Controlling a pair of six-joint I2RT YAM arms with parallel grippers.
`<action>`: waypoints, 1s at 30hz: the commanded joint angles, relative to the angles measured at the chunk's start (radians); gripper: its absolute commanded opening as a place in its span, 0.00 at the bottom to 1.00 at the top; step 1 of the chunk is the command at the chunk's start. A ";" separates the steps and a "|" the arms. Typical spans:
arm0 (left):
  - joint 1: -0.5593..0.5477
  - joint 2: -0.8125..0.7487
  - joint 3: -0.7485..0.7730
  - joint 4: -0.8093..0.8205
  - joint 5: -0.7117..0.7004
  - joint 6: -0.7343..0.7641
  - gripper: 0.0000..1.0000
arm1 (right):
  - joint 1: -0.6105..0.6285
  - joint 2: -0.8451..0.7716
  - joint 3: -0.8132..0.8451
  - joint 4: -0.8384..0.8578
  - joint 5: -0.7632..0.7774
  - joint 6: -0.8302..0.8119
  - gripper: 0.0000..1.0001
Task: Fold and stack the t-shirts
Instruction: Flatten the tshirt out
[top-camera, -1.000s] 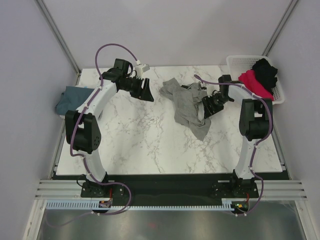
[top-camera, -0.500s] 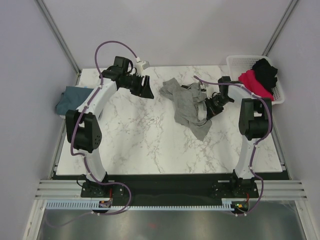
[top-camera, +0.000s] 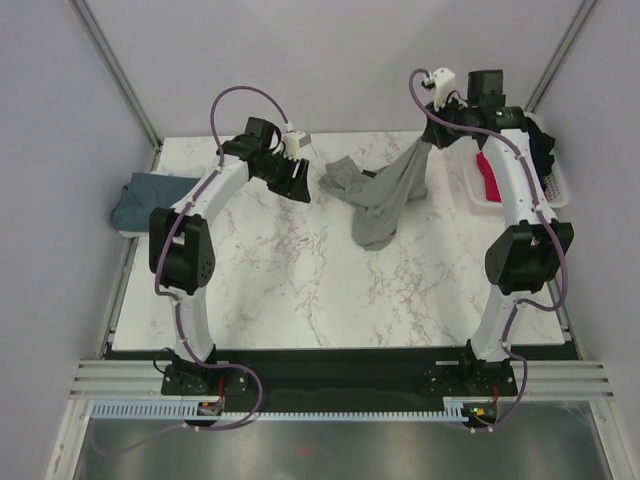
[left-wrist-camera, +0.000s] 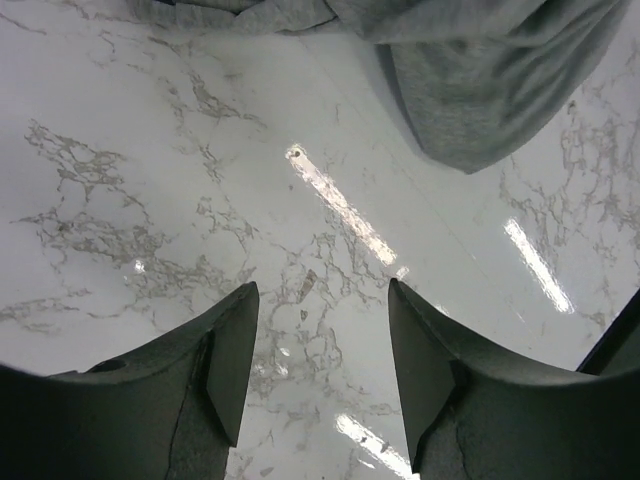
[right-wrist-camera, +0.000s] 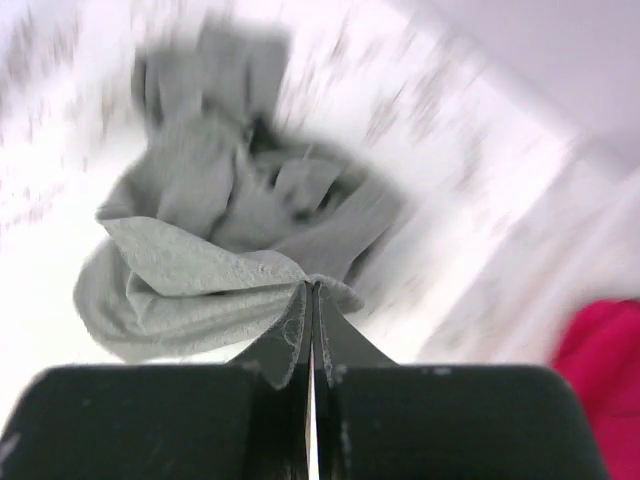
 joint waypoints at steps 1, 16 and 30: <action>-0.023 0.079 0.093 0.013 -0.040 0.049 0.62 | 0.000 -0.074 0.192 0.087 0.005 0.065 0.00; -0.296 0.325 0.422 0.079 -0.021 0.008 0.62 | 0.000 -0.080 0.347 0.311 0.054 0.326 0.00; -0.346 0.524 0.508 0.102 -0.113 0.072 0.63 | -0.001 -0.083 0.406 0.348 0.108 0.329 0.00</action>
